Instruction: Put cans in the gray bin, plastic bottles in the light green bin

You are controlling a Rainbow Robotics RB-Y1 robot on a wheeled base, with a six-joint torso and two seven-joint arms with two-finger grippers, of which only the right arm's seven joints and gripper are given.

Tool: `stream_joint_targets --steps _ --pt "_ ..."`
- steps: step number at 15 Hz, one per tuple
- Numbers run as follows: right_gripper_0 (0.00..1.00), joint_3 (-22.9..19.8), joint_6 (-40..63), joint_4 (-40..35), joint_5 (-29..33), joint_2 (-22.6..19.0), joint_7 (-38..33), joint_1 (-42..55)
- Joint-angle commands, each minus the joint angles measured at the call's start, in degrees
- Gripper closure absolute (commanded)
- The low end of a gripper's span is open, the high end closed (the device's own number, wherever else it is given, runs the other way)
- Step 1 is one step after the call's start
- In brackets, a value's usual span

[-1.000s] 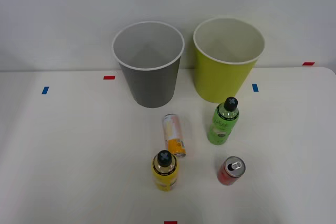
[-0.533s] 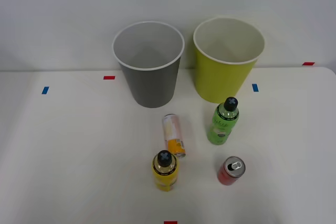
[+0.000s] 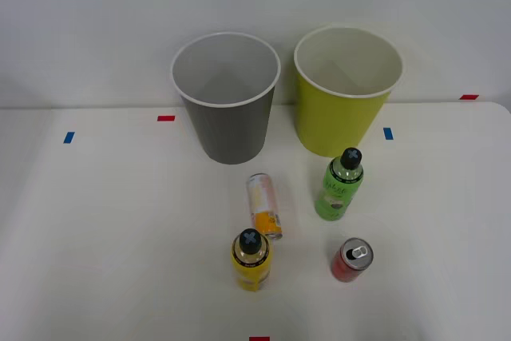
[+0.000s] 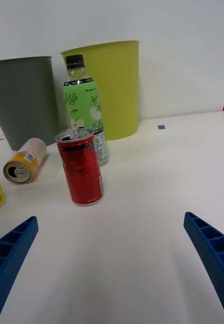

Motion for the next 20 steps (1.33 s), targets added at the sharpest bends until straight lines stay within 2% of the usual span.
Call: stream_joint_targets --steps 1,17,20 --pt "0.00 0.0 0.0 0.0 0.0 0.0 0.0 0.0" --pt "0.00 0.0 0.0 0.0 0.0 0.0 0.0 0.0" --pt "0.00 1.2 1.4 3.3 -1.8 0.2 0.0 -2.6"
